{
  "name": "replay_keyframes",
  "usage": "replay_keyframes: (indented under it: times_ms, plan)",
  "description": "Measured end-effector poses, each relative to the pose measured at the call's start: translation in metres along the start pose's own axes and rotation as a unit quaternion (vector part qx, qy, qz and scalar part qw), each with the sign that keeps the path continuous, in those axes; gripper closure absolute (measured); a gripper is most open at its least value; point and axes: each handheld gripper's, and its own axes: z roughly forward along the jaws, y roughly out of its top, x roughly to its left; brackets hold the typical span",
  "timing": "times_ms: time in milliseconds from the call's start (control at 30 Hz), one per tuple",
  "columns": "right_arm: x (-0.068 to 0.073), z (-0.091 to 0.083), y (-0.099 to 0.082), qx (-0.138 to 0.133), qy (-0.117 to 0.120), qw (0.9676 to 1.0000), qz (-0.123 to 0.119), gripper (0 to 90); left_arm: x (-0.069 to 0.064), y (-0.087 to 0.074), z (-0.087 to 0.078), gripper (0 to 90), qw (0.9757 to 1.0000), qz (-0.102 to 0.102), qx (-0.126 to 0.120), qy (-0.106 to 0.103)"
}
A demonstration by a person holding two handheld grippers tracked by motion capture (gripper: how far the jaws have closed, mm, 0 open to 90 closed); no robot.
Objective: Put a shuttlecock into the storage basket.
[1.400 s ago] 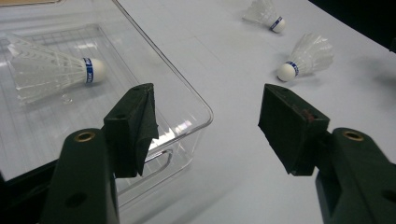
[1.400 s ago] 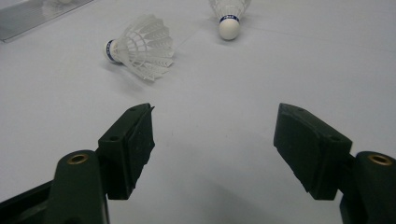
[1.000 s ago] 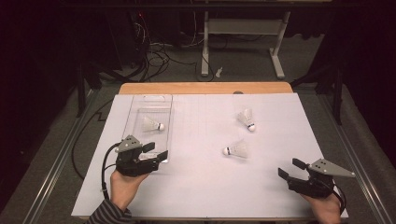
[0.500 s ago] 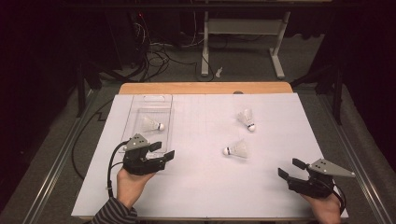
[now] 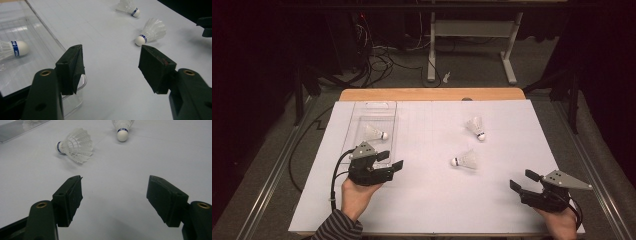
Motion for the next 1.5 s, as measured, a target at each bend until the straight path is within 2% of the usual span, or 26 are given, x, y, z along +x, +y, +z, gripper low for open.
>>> replay_keyframes:
  times_ms: [1167,1500]
  plan:
    - [0.000,0.000,0.000,0.000,0.001,1.0000,0.000,29.1,-0.013,0.020,0.029,36.9,0.9996,0.013,0.007,-0.026]
    - [0.000,0.000,0.000,0.000,0.001,1.0000,0.000,29.1,-0.019,0.029,0.036,36.9,0.9991,0.028,0.012,-0.030]
